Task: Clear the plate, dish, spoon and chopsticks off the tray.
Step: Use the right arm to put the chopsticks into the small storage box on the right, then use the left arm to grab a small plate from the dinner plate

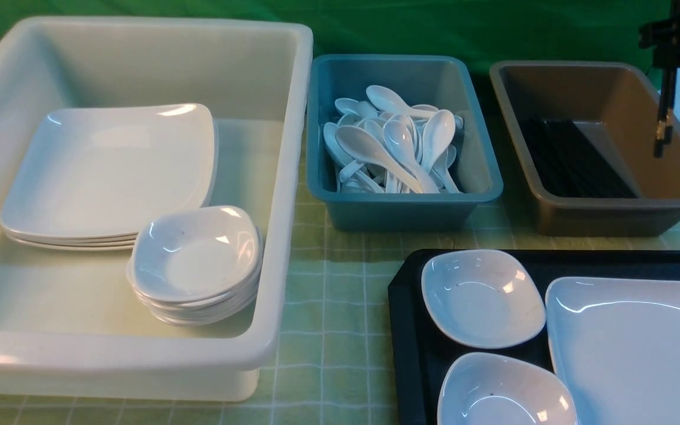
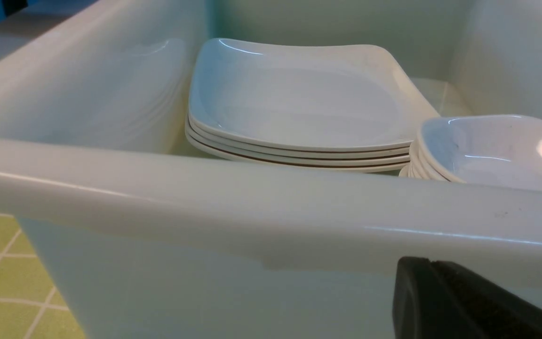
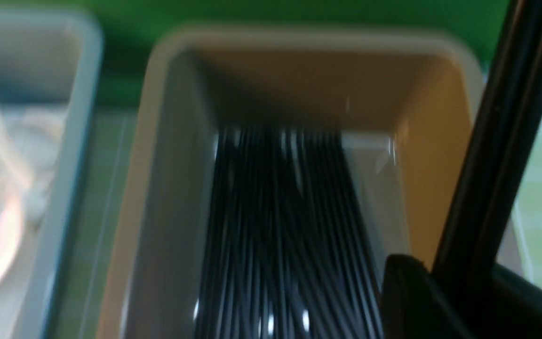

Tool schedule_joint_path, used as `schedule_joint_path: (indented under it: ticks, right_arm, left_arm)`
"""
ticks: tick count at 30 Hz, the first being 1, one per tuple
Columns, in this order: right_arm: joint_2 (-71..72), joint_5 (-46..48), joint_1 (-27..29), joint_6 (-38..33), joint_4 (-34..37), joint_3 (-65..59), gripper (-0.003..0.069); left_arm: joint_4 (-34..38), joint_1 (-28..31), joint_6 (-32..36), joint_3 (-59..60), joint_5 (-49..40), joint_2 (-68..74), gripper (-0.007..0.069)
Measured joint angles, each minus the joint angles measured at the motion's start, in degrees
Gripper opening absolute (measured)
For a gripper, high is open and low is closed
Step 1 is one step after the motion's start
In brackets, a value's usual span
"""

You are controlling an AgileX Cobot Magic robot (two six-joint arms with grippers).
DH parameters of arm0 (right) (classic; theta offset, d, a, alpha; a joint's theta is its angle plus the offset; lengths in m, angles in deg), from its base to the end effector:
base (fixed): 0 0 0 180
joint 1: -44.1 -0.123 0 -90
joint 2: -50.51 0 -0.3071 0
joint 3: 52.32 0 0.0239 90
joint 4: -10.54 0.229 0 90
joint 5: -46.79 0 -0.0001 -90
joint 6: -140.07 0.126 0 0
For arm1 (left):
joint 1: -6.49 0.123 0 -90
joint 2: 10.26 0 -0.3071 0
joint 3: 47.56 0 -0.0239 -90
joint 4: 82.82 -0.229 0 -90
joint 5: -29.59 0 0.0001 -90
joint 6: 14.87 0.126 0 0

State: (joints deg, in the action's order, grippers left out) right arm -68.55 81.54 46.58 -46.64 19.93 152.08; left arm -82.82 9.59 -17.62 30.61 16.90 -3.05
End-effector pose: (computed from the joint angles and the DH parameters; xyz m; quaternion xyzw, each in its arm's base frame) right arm 0.4768 -0.0089 0.3175 0.0076 0.9020 0.0366 0.4302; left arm 0.0463 0.0025 0.1860 -0.0385 0.7541 0.0020 0.6556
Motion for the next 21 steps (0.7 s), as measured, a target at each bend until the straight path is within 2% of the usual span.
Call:
schedule_joint_path:
  ticks: [4, 6, 10, 12, 13, 16, 18, 19, 21]
  right_arm:
    - [-5.29, -3.97, -1.03, 0.00, 0.05, 0.23, 0.0115]
    - [-7.72, -4.03, -1.81, 0.00, 0.11, 0.23, 0.0165]
    - [-9.14, -2.29, -2.80, 0.00, 0.19, 0.23, 0.0330]
    - [-8.40, -0.11, -3.05, -0.06, 0.26, 0.23, 0.0379]
    - [-7.81, 0.68, -3.10, -0.10, 0.26, 0.24, 0.0382]
    - [-5.16, 6.56, -3.10, -0.17, 0.26, 0.71, 0.0313]
    - [-1.85, 14.64, -3.10, -0.85, 0.26, 1.62, 0.0169]
    - [-1.26, 15.30, -3.10, -1.00, 0.26, 1.71, 0.0144]
    - [2.15, 22.29, -3.10, -2.02, 0.35, 2.09, 0.0049]
  left_arm:
    - [0.00, 0.00, 0.00, 0.00, 0.00, 0.00, -0.0001]
    - [0.00, 0.00, 0.00, 0.00, 0.00, 0.00, -0.0001]
    - [0.00, 0.00, 0.00, 0.00, 0.00, 0.00, -0.0001]
    - [0.00, 0.00, 0.00, 0.00, 0.00, 0.00, -0.0001]
    - [0.00, 0.00, 0.00, 0.00, 0.00, 0.00, -0.0001]
    - [0.00, 0.00, 0.00, 0.00, 0.00, 0.00, -0.0001]
    - [0.00, 0.00, 0.00, 0.00, 0.00, 0.00, -0.0001]
    - [0.00, 0.00, 0.00, 0.00, 0.00, 0.00, -0.0001]
    - [0.00, 0.00, 0.00, 0.00, 0.00, 0.00, -0.0001]
